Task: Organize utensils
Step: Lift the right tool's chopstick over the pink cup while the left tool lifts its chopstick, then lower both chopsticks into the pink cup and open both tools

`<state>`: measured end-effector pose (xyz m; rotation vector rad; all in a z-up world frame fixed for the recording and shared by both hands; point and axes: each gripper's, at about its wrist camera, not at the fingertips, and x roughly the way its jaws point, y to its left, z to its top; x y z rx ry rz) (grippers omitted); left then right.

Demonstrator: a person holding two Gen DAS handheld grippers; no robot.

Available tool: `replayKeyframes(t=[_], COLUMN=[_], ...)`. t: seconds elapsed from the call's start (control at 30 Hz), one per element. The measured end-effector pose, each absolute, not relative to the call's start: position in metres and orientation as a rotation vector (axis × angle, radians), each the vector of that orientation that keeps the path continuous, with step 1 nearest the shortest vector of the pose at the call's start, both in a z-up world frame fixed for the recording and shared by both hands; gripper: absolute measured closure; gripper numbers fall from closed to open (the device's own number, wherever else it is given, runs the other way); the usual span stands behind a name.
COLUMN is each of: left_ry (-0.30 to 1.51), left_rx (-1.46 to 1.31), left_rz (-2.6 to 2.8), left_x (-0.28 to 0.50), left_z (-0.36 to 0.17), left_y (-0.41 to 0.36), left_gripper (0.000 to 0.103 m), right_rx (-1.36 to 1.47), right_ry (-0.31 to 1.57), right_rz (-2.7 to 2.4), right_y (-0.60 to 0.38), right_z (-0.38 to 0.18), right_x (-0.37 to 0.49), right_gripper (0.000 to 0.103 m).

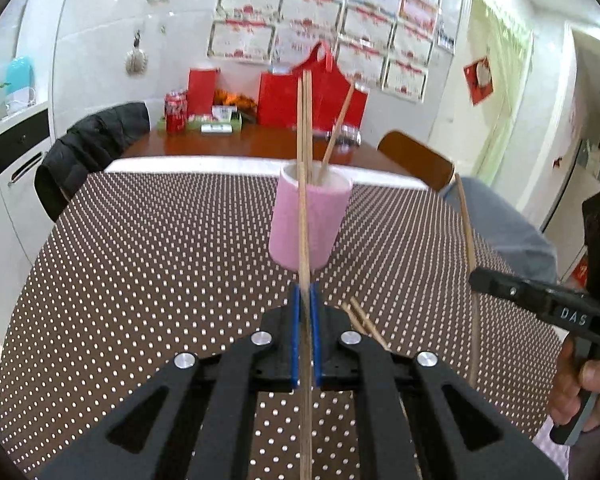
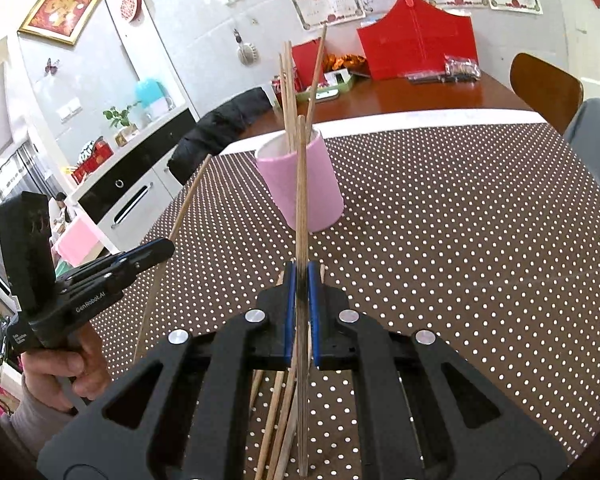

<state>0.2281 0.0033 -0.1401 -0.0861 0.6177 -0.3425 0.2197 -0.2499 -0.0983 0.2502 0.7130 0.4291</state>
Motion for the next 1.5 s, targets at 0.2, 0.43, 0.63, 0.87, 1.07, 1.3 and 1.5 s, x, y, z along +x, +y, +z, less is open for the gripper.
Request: replayKeyframes(t=[0.2, 0.43, 0.63, 0.87, 1.07, 1.3, 1.5], left_ry=[0.520, 0.425, 0.345, 0.252, 0.149, 0.049, 0.016], left_rx=[-0.117, -0.132, -0.141, -0.171, -0.191, -0.192, -0.208], left_rz=[-0.348, -0.360, -0.382, -0.402, -0.436, -0.458, -0.450], left_x=[0.218, 0.218, 0.222, 0.231, 0.243, 0.282, 0.335], left_z=[-0.122, -0.099, -0.081, -0.059, -0.039, -0.010, -0.001], left_y=[0.006, 0.003, 0.001, 0.001, -0.002, -0.016, -0.028], left_gripper=[0.098, 0.098, 0.098, 0.098, 0.098, 0.098, 0.098], right_rx=[0.250, 0.255, 0.249, 0.232, 0.218, 0.195, 0.174], right_ry=[0.653, 0.603, 0.566, 0.522, 0.468, 0.387, 0.349], right_rz=[0.431, 0.436, 0.446, 0.460, 0.464, 0.470, 0.466], right_y=[-0.247, -0.250, -0.248, -0.245, -0.242, -0.238, -0.230], right_z=[-0.083, -0.069, -0.053, -0.033, -0.011, 0.029, 0.051], right_x=[0.207, 0.208, 0.212, 0.221, 0.233, 0.267, 0.310], right_gripper=[0.097, 0.097, 0.097, 0.097, 0.097, 0.097, 0.097])
